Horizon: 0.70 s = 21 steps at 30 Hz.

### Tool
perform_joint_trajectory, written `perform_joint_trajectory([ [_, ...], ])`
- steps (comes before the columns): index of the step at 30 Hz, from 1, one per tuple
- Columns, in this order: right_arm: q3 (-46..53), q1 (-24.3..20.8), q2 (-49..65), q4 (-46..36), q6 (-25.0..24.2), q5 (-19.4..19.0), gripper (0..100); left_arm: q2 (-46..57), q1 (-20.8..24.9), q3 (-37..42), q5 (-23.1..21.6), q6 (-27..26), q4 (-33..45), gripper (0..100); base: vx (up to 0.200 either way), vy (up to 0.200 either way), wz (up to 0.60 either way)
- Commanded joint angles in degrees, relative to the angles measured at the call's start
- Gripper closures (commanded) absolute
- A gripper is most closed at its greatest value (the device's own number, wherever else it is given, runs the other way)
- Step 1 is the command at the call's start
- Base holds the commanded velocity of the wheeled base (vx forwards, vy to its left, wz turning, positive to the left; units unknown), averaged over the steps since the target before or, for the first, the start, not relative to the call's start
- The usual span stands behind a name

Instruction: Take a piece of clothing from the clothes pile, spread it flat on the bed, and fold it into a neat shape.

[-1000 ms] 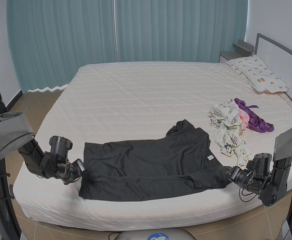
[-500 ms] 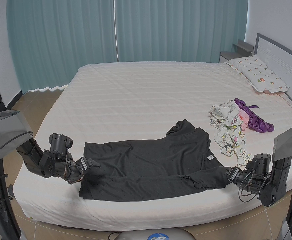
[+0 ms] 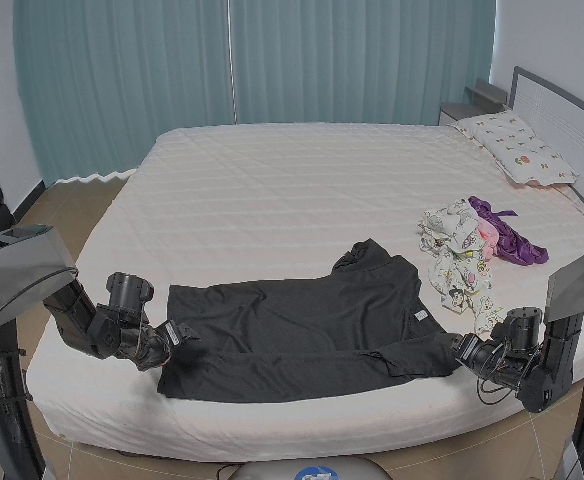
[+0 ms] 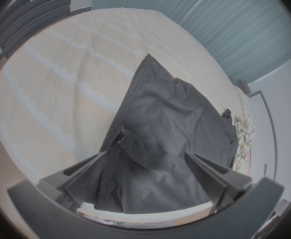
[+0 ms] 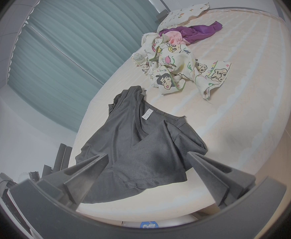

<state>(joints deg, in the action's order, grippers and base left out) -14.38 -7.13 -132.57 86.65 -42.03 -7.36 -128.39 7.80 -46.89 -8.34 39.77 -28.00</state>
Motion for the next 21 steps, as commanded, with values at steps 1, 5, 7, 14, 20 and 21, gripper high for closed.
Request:
perform_joint_trajectory([
  [1,-0.03,0.19,0.39,0.01,-0.24,-0.2,0,-1.07,0.28,-0.31,0.25,-0.04,-0.04,100,0.0,0.0,0.0],
  [5,0.06,0.28,0.39,0.01,-0.24,-0.11,0,-0.98,0.28,-0.4,0.52,0.22,0.49,100,0.0,0.0,0.0],
  [7,0.06,0.36,0.39,0.01,-0.24,-0.11,0,-0.9,0.02,-0.05,2.01,0.31,0.67,100,0.0,0.0,0.0],
  [14,-0.03,0.28,0.3,0.1,-0.24,-0.11,0,-0.54,-1.03,0.74,6.14,0.66,0.58,100,0.0,0.0,0.0],
  [20,-0.64,0.36,0.03,3.17,-0.24,-0.2,0,-0.28,-1.21,0.83,6.14,2.16,0.4,100,0.0,0.0,0.0],
  [21,-1.26,0.45,-0.05,3.0,-0.24,-0.28,0,-0.19,-1.21,0.83,6.14,2.33,0.4,100,0.0,0.0,0.0],
])
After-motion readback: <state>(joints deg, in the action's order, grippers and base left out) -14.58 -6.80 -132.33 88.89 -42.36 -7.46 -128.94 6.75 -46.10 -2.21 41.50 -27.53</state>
